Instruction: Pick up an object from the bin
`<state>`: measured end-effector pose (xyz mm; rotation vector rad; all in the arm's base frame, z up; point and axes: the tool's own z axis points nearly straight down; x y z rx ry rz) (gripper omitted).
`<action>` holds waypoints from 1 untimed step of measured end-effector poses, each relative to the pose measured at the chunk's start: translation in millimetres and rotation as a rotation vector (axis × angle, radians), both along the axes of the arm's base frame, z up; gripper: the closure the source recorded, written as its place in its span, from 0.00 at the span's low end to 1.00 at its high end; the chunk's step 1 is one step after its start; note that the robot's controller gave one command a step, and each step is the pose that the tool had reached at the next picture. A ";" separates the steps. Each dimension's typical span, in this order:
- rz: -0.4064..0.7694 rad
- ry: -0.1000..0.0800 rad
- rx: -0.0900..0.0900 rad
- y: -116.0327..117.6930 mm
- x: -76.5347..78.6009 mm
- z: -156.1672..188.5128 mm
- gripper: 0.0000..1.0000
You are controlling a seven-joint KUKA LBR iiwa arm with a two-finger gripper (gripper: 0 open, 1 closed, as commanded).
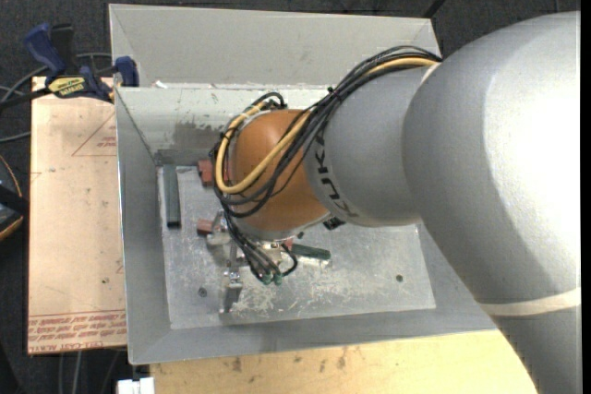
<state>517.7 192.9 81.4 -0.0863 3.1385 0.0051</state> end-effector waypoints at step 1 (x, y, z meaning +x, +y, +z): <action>-0.043 0.002 -0.001 21.3 56.2 5.3 0.00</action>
Offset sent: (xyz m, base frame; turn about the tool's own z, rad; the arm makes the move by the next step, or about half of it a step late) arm 0.0223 0.0527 0.0084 -0.1182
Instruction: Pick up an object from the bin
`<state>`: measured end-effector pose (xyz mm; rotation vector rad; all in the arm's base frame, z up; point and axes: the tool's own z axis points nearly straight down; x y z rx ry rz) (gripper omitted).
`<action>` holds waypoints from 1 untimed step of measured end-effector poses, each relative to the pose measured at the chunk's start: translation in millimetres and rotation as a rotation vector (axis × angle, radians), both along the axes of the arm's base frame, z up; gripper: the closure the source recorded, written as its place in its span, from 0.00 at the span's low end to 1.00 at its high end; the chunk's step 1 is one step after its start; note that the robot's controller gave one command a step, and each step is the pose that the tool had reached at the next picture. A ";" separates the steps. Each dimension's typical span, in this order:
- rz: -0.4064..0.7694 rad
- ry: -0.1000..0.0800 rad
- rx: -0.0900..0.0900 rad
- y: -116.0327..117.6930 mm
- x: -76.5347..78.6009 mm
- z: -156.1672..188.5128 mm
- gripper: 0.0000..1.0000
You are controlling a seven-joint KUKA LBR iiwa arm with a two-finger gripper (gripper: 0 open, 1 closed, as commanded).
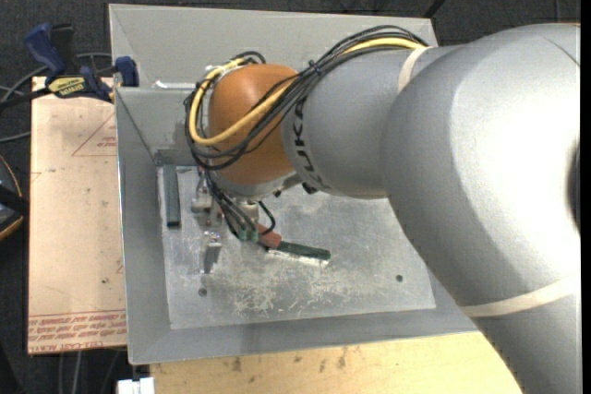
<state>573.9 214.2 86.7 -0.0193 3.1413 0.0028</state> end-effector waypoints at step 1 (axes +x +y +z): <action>0.046 -0.006 0.000 12.2 12.3 1.6 0.00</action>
Offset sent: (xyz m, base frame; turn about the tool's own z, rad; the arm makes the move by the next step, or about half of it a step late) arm -0.0150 0.0362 -0.0167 -0.1277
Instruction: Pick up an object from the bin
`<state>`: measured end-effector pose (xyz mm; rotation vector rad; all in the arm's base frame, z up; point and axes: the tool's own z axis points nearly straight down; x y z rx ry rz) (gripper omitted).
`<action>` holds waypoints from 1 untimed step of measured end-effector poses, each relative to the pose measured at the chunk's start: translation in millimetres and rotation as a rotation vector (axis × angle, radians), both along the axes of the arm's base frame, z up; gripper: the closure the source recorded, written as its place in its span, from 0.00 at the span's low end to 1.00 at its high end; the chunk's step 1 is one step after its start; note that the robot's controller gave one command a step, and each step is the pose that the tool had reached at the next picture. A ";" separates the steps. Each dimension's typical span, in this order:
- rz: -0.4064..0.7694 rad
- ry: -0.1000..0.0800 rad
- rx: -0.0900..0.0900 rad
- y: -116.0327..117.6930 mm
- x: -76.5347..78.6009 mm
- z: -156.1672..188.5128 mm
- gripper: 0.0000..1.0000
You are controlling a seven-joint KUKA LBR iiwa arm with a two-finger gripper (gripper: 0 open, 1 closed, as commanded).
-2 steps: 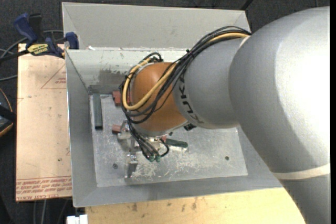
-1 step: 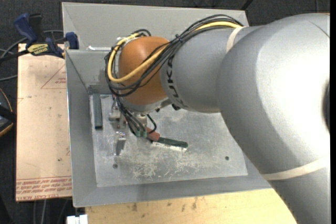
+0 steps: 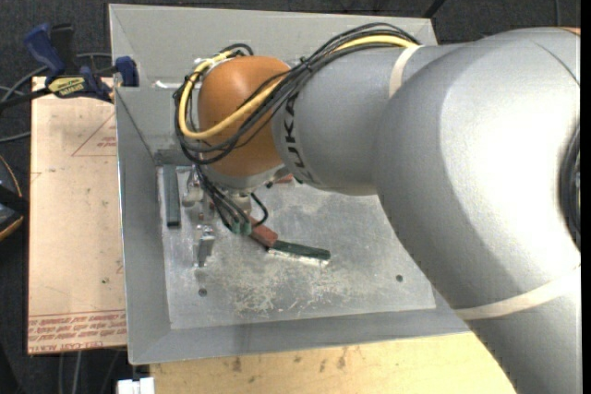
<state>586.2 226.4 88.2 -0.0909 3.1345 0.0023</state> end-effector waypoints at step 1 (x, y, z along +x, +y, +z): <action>0.077 -0.012 0.002 23.3 -20.5 -10.4 1.00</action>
Offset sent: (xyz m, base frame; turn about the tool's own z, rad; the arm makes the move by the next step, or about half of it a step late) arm 0.0000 0.0000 0.0000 0.0000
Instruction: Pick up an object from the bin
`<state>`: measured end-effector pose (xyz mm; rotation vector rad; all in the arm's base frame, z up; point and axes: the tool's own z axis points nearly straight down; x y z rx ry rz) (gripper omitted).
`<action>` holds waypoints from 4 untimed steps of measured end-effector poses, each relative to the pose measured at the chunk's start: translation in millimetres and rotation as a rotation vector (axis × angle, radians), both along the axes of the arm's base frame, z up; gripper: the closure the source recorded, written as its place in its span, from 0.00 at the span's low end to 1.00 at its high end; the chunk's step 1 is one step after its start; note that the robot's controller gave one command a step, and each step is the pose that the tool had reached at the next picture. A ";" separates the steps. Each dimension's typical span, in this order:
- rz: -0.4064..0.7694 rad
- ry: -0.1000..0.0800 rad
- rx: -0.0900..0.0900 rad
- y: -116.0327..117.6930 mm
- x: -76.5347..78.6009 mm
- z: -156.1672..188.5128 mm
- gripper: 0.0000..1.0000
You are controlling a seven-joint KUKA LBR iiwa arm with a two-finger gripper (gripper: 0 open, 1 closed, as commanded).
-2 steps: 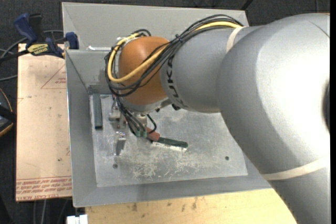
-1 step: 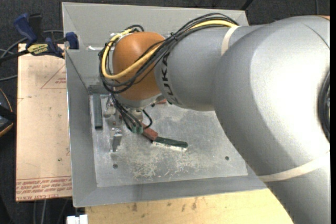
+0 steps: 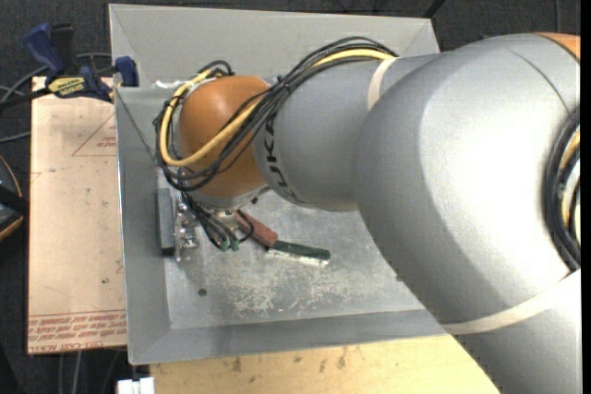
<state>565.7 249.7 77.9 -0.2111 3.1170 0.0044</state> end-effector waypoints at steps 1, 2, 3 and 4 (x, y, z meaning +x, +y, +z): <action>0.000 0.000 0.000 0.0 0.0 0.0 1.00; -0.013 0.020 -0.004 -3.2 4.2 41.8 1.00; -0.011 0.013 -0.002 1.9 11.7 90.0 1.00; -0.004 0.015 -0.002 1.2 5.1 69.2 1.00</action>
Offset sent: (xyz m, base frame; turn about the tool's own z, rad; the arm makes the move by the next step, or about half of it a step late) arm 0.0115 -0.0055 0.0714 0.0210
